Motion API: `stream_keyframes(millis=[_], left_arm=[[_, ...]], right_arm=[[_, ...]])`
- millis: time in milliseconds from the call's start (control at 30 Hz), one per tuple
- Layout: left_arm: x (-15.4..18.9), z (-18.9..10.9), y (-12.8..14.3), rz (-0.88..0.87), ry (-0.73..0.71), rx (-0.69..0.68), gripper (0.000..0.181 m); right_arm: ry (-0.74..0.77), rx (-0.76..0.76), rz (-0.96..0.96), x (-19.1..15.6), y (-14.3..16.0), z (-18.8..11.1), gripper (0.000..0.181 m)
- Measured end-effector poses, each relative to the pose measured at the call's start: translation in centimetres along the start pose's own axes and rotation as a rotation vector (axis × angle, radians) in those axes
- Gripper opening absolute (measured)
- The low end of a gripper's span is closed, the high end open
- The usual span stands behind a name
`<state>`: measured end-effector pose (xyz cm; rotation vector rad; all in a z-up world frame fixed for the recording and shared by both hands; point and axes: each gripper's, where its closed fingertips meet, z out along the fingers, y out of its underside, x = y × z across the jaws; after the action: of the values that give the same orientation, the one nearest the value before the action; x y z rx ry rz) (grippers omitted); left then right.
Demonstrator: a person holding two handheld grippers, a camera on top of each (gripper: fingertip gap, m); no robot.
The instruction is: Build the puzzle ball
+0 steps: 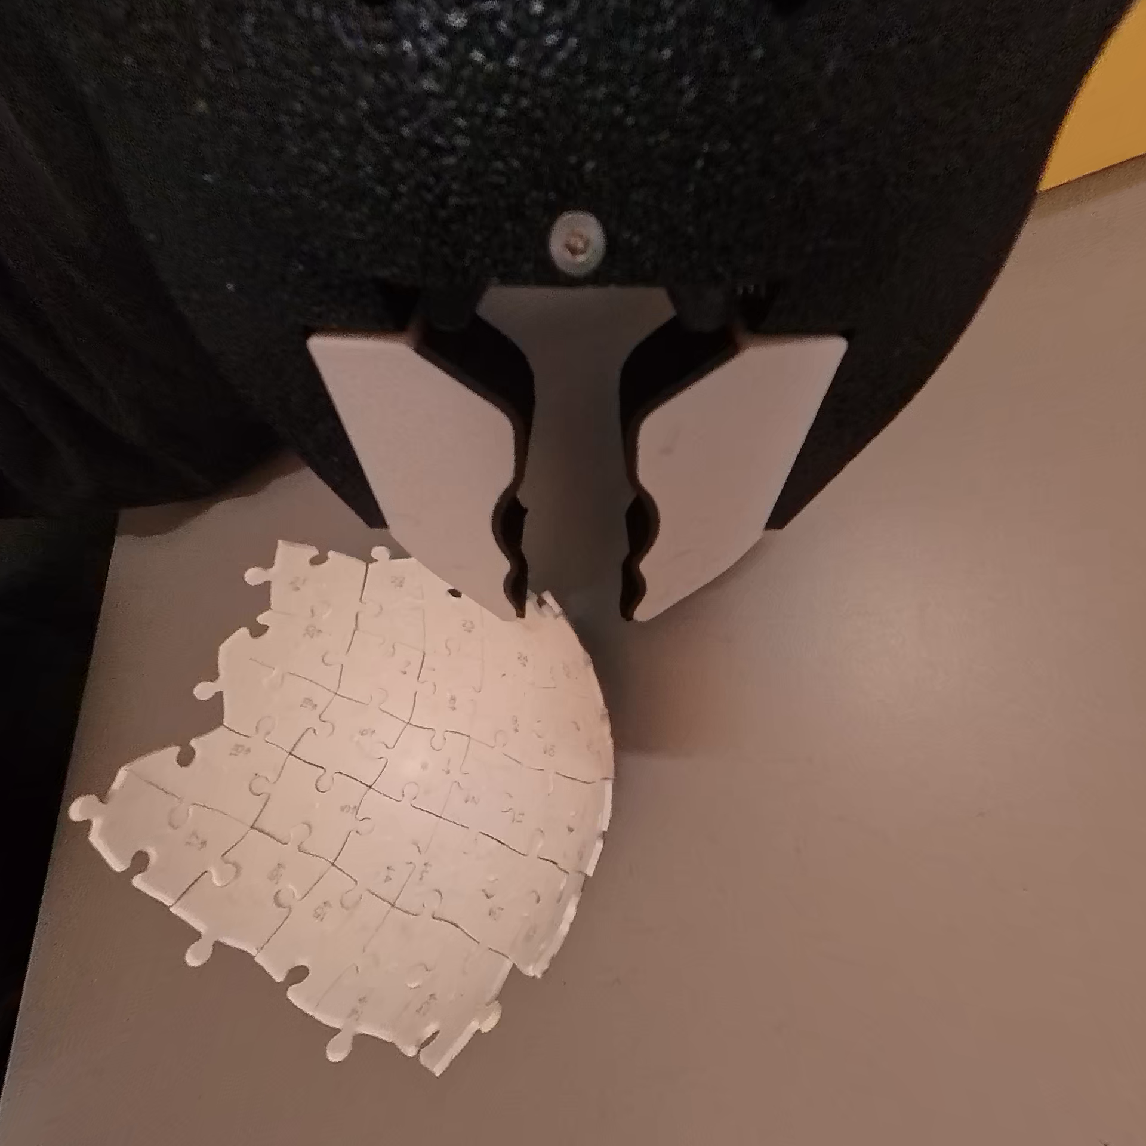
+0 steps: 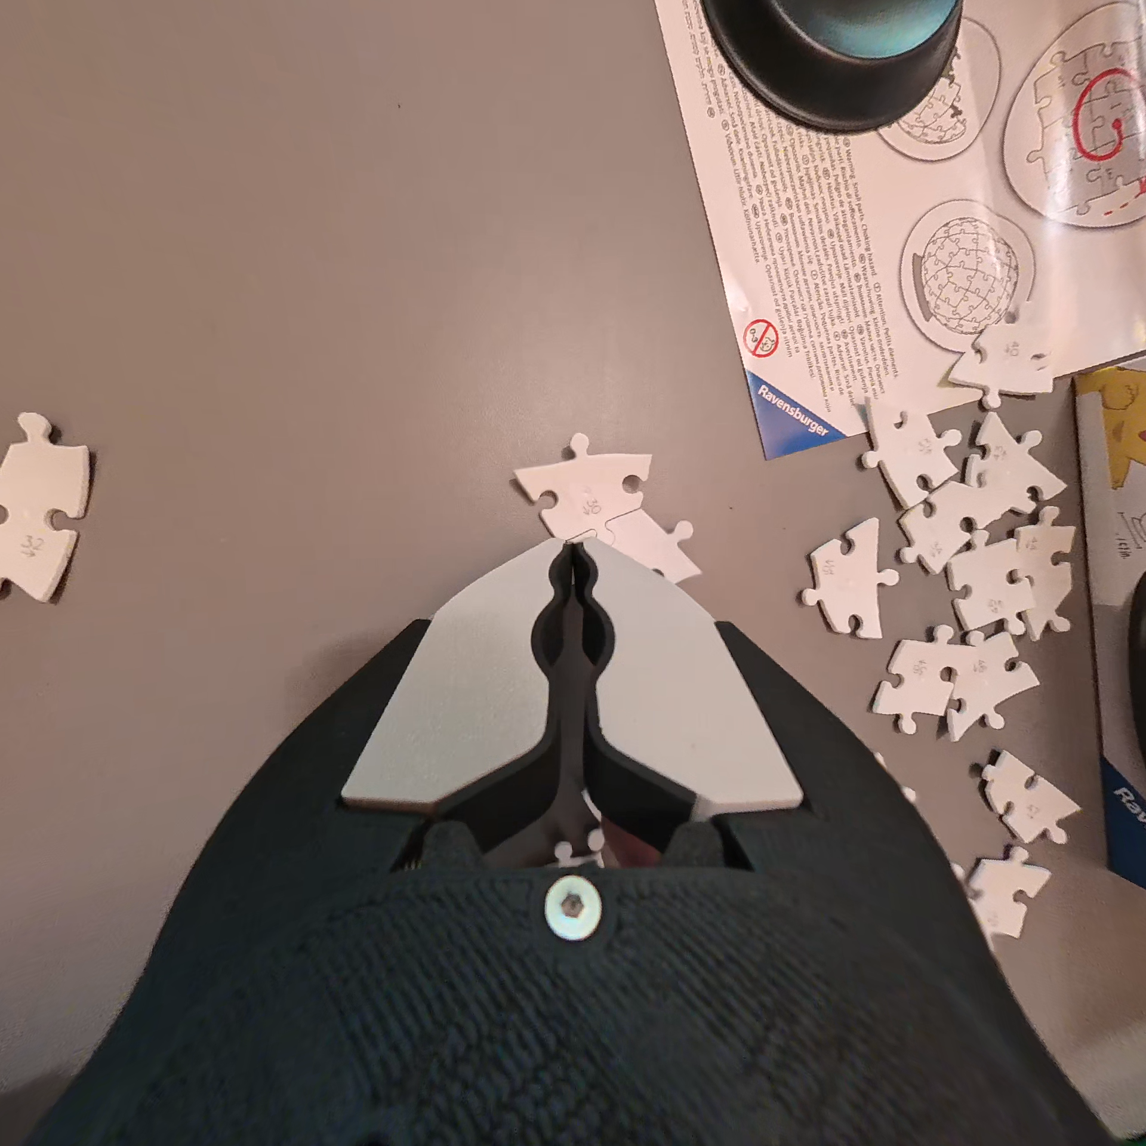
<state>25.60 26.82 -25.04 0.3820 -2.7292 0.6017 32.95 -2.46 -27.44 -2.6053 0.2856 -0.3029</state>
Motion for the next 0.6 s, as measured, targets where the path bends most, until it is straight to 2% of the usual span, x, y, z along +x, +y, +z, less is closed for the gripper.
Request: stream_keyframes(millis=[300,367,467,600], left_arm=[[-0.2,-0.2,0.6,-0.020,-0.009,-0.003,0.031],[-0.2,-0.2,0.6,-0.017,-0.012,-0.007,0.031],[-0.3,-0.2,0.7,-0.011,-0.020,-0.018,0.031],[-0.5,-0.2,0.4,-0.003,-0.033,-0.012,0.031]], right_arm=[[0.107,0.016,-0.056,0.2,-0.3,-1.5,0.000],[0.116,0.058,-0.060,0.3,-0.8,-1.8,0.000],[0.127,0.065,-0.057,0.8,-0.9,-1.6,0.028],[0.090,0.076,-0.047,0.9,-1.4,-0.8,0.034]])
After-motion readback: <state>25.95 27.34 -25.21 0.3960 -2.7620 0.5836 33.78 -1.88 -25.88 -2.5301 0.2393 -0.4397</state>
